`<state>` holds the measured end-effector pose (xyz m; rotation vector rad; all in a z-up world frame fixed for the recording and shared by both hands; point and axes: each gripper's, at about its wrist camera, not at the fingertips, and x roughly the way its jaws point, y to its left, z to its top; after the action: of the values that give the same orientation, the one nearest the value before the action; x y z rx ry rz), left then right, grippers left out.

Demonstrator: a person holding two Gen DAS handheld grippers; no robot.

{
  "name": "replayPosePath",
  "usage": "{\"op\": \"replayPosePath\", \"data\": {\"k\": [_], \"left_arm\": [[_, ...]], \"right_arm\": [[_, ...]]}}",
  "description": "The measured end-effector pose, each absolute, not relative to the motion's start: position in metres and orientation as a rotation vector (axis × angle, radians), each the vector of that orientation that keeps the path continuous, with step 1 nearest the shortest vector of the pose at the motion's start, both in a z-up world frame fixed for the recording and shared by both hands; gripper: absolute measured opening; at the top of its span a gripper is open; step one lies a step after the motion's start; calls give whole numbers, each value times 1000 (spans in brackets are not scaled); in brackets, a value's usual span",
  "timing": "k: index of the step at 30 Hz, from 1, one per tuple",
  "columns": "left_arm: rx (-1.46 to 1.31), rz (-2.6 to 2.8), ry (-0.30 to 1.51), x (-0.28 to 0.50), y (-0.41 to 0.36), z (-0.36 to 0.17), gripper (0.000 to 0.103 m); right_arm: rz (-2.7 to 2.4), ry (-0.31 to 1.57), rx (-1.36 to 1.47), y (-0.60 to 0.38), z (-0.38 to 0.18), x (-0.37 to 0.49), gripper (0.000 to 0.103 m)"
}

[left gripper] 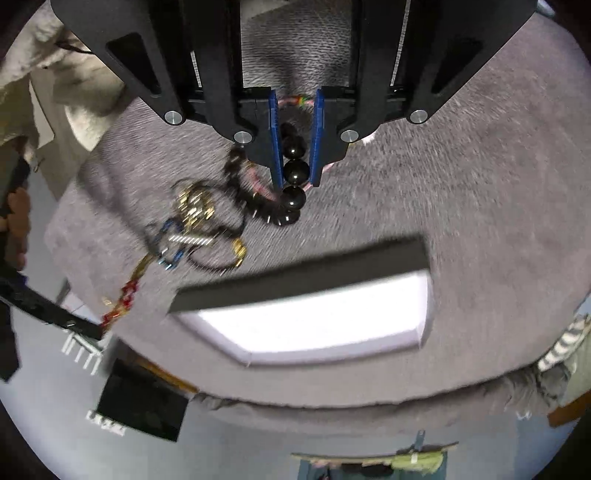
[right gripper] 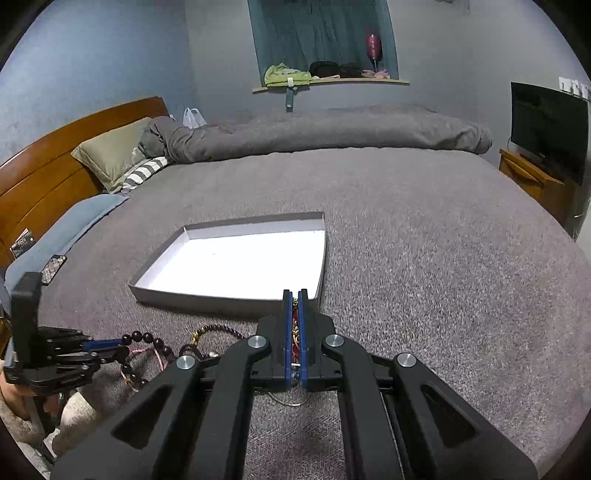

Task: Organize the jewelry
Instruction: 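Carry both items into the tray and open both tools to release them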

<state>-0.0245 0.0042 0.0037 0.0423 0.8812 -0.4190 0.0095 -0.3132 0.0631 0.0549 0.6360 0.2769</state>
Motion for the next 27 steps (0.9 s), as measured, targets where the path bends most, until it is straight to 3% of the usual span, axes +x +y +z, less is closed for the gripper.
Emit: {"op": "replayPosePath", "data": {"k": [14,27], "left_arm": [[109,-429,664,8,-1,91,14],[124,-360,710,127,-16,81,14]], "right_arm": [[285,585,28,-302,102,63,3],[262,647,87,-269,91,160,3]]}}
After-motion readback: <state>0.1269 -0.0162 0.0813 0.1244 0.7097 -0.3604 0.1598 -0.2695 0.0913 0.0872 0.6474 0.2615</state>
